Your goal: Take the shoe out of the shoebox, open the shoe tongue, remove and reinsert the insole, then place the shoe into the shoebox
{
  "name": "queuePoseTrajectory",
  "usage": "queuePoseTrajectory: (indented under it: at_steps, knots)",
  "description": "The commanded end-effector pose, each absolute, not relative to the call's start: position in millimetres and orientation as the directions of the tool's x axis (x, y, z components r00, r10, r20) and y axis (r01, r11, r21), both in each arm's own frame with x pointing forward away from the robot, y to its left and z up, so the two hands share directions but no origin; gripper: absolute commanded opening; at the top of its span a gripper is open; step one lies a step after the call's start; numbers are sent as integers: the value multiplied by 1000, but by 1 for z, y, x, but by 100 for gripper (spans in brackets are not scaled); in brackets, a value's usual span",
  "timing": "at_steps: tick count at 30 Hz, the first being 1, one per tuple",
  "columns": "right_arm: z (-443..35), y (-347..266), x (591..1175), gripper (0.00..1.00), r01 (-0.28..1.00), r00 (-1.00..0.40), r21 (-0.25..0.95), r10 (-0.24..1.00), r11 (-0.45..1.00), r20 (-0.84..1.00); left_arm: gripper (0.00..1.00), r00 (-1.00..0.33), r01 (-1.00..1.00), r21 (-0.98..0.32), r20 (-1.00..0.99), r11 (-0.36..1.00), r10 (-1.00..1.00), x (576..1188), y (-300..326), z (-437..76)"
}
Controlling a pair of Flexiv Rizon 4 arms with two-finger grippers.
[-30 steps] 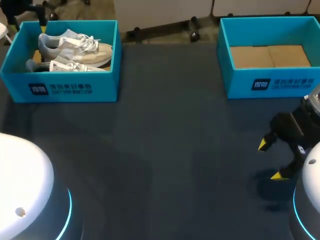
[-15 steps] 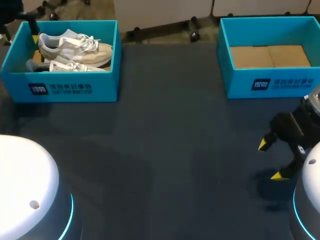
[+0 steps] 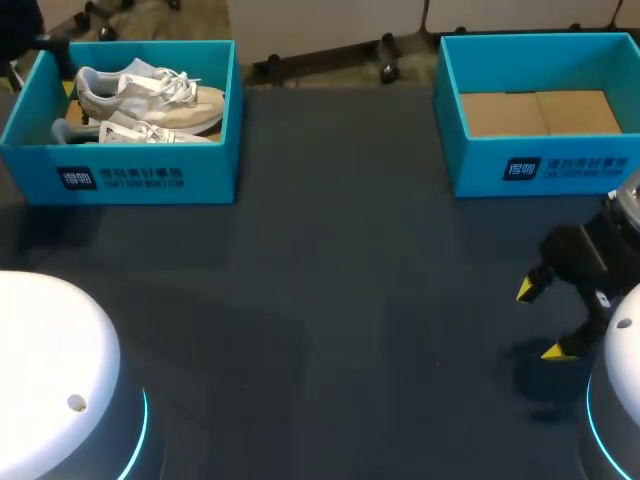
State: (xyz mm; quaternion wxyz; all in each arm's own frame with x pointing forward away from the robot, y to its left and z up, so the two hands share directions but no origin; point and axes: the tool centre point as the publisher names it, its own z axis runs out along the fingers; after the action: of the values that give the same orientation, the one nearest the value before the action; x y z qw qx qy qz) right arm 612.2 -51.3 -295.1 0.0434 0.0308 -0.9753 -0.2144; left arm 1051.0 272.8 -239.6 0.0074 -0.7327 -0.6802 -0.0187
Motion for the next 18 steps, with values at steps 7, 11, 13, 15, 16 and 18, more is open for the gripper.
queuePoseTrajectory:
  at_steps: [7,11,13,15,16,18]
  knots:
    - [-296,-51,612,100,-42,-994,418,-78,907,71,100,65,998,11,36,-65,997,1050,284,-264]
    - [-296,-51,612,100,-42,-994,418,-78,907,71,100,67,998,-12,44,-67,997,1052,287,-281]
    - [-296,-51,612,100,-42,-994,418,-78,907,71,100,61,998,-26,44,-60,997,1053,288,-289]
    - [-296,-51,612,100,-42,-994,418,-78,907,71,100,60,998,-36,43,-58,997,1055,290,-296]
    - [-296,-51,612,100,-42,-994,418,-78,907,71,100,61,997,-40,49,-59,997,1055,290,-301]
    - [-296,-51,612,100,-42,-994,418,-78,907,71,100,59,998,-39,52,-57,997,1055,290,-307]
